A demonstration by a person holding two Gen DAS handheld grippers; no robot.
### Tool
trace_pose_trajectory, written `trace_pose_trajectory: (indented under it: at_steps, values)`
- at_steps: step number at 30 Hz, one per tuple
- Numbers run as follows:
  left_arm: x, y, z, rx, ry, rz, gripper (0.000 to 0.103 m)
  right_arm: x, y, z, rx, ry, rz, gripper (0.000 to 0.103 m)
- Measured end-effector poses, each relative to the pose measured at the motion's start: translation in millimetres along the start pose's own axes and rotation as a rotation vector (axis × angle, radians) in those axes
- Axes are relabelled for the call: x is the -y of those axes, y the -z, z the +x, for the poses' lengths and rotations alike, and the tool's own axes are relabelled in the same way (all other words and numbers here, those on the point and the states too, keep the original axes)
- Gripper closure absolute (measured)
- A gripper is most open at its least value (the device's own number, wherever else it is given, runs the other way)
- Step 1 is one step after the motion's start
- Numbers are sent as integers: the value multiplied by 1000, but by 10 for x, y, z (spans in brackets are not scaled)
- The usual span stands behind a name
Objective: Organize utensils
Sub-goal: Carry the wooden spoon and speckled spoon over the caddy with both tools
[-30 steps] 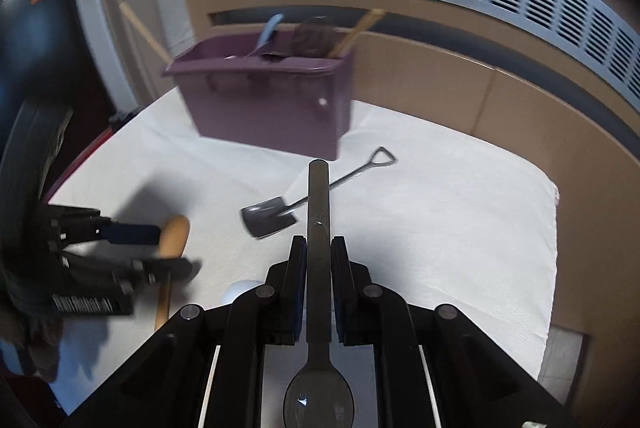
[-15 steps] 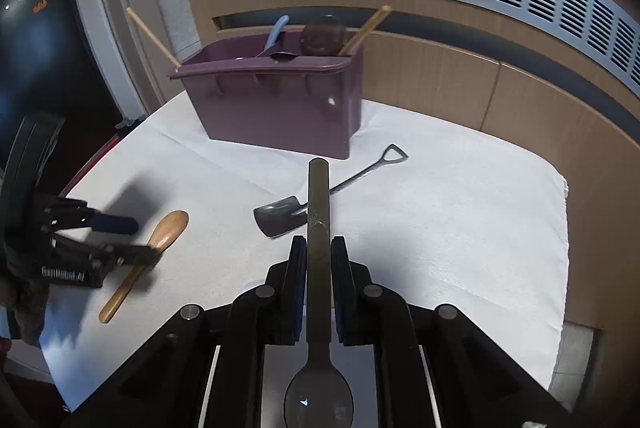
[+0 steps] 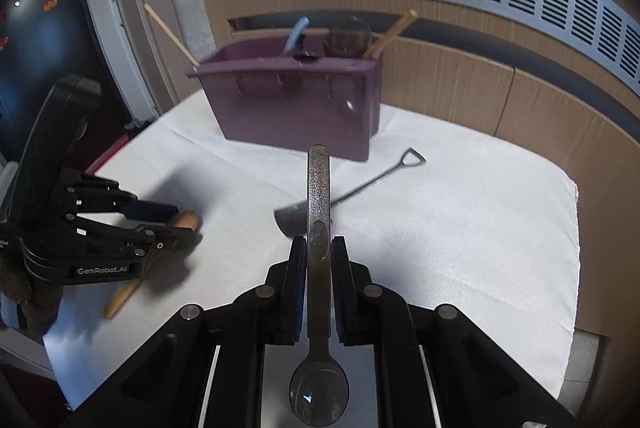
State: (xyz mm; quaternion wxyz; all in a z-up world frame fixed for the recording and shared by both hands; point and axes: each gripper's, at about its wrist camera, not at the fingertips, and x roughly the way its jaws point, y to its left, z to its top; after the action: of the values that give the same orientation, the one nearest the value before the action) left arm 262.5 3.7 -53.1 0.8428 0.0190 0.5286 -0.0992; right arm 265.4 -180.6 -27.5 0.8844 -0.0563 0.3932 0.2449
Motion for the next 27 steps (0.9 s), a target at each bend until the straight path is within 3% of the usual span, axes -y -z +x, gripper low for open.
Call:
trace_pose_trajectory:
  at_steps: [8, 10, 21, 24, 27]
  values:
    - [-236, 172, -633, 195, 66, -82, 72, -166, -113, -158, 66, -44, -12, 92]
    - [-202, 66, -686, 239, 75, -97, 72, -196, -155, -217, 93, -49, -8, 92]
    - [-289, -49, -1036, 385, 106, -140, 72, -308, -311, -332, 154, -43, -27, 92]
    - [-271, -235, -1426, 487, 125, -130, 72, -347, -466, -531, 256, -23, -45, 92]
    - [-250, -542, -1917, 629, 129, -107, 72, -389, -855, -962, 447, -7, -61, 92]
